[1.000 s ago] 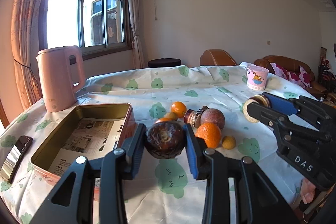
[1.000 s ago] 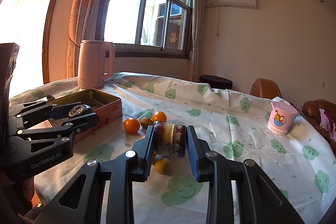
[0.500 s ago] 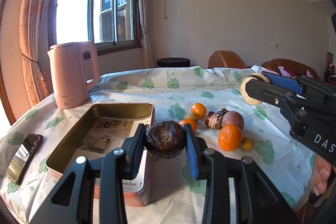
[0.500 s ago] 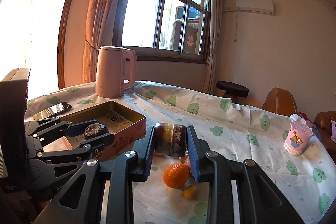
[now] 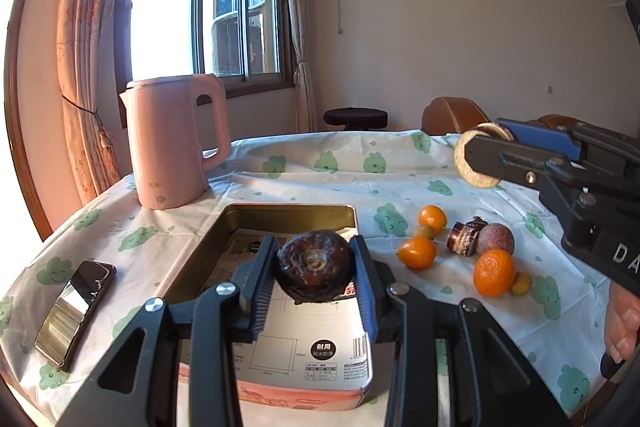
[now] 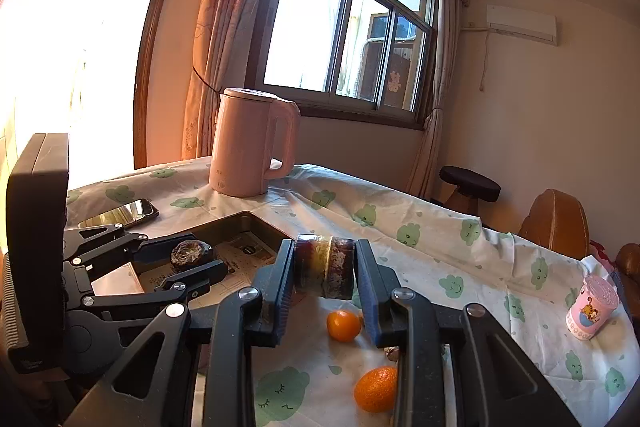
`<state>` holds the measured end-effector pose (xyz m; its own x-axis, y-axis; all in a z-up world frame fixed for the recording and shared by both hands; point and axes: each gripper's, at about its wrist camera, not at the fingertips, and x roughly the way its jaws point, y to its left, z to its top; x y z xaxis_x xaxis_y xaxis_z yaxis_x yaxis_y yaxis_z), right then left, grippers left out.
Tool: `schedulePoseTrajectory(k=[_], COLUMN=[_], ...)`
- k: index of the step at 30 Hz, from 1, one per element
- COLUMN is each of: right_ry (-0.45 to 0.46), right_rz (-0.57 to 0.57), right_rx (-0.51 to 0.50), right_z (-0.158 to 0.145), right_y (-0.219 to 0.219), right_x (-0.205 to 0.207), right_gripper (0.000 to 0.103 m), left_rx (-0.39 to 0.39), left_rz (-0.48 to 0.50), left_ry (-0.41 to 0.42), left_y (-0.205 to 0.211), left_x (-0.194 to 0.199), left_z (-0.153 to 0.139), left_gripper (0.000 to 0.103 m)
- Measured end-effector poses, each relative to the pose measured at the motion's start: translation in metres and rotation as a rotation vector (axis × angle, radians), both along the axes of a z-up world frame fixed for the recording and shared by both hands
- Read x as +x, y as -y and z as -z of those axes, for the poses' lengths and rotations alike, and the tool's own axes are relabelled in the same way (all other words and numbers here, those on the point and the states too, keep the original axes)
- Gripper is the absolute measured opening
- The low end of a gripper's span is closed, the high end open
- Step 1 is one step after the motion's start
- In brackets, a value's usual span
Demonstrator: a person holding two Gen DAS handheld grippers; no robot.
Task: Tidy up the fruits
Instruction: 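Carry the striped jar and dried fruit with both tools over the pink tin box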
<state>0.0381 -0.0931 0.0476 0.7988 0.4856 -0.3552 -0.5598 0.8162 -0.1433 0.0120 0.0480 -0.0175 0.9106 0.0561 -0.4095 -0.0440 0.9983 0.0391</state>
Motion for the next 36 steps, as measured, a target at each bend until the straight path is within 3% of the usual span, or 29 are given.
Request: schedulePoseTrajectory(k=[20, 36], right_ry=[-0.095, -0.209], right_rz=[-0.049, -0.074], right_rx=[-0.026, -0.052], right_z=[0.014, 0.043], right_y=[-0.049, -0.073], right_x=[0.040, 0.065], right_gripper=[0.031, 0.031], left_rx=[0.033, 0.049], left_rz=[-0.071, -0.080], left_ry=[-0.086, -0.162], left_y=[-0.037, -0.048], left_x=[0.032, 0.051], left_z=[0.006, 0.016], left_gripper=[0.038, 0.038])
